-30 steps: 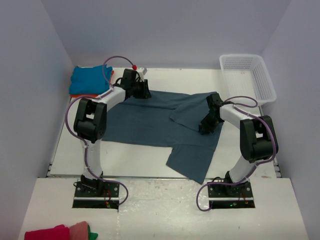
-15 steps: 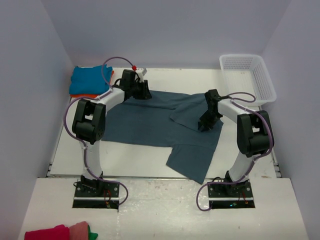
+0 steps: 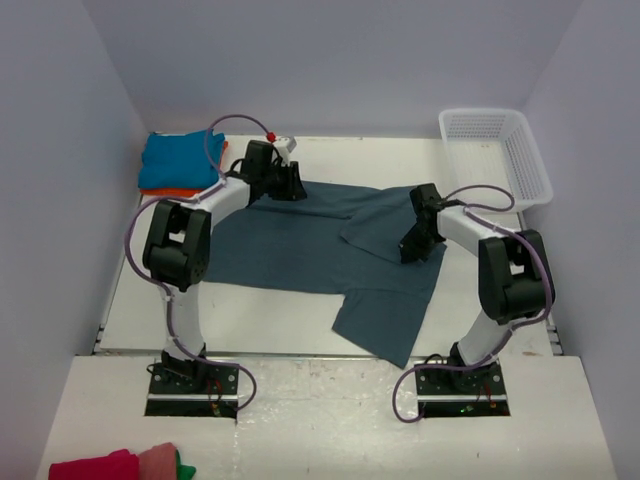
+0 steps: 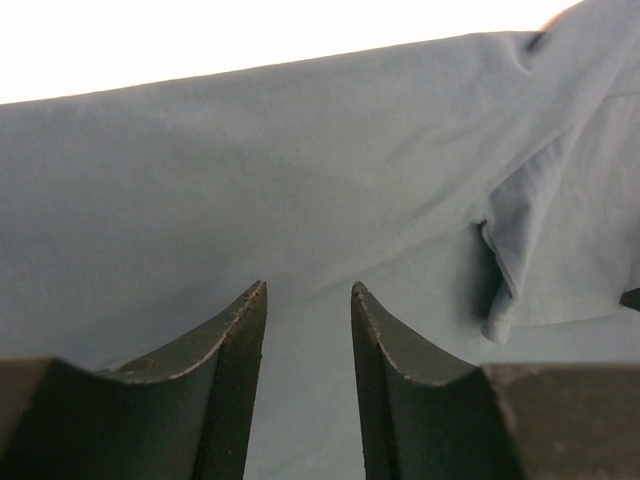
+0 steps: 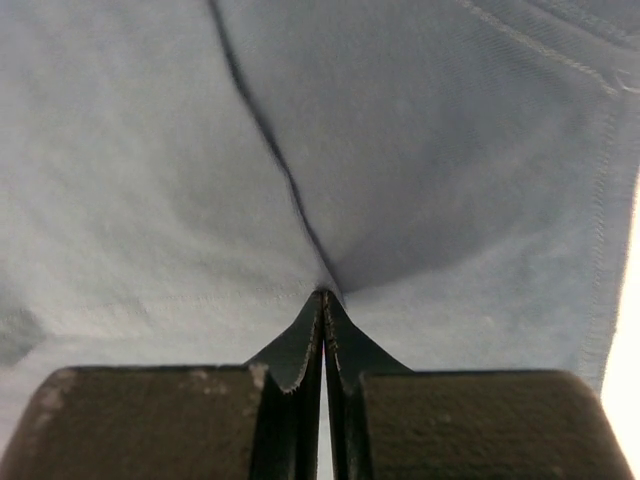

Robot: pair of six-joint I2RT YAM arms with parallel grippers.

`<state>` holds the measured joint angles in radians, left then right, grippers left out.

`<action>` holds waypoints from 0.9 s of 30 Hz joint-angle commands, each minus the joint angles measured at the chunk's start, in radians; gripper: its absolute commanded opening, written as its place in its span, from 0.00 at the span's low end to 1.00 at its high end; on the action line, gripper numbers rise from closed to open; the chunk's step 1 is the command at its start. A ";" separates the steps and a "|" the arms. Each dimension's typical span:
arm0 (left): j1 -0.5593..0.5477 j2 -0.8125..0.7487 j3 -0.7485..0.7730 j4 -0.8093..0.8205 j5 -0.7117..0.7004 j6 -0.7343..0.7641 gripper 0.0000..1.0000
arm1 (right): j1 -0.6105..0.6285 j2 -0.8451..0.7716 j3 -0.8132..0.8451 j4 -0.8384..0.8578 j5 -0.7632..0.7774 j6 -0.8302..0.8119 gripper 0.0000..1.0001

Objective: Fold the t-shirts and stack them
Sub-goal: Fold the flattened tshirt in 1/3 of the way

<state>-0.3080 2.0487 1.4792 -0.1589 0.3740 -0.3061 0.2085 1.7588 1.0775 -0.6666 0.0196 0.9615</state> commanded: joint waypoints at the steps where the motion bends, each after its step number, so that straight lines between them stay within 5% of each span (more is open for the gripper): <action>1: -0.063 -0.122 -0.023 0.048 -0.032 0.013 0.42 | 0.055 -0.175 -0.047 0.143 0.101 -0.067 0.01; 7: -0.228 -0.212 -0.034 0.030 -0.096 0.047 0.46 | 0.085 -0.450 0.005 0.164 0.199 -0.228 0.35; 11: -0.353 -0.222 -0.014 -0.019 -0.164 0.051 0.46 | 0.081 -0.527 0.107 0.026 0.304 -0.306 0.79; 19: -0.604 -0.133 -0.008 -0.066 -0.358 0.038 0.42 | -0.095 -0.780 0.142 -0.033 0.250 -0.334 0.78; 23: -0.689 -0.059 0.049 -0.093 -0.493 0.041 0.40 | -0.162 -0.788 0.203 -0.129 0.338 -0.382 0.78; 27: -0.724 0.019 0.125 -0.116 -0.527 0.039 0.39 | -0.265 -0.775 0.214 -0.149 0.266 -0.371 0.74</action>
<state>-1.0248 2.0335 1.5204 -0.2581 -0.0544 -0.2768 -0.0124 0.9619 1.2747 -0.7525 0.2989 0.6113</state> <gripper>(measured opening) 0.393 0.747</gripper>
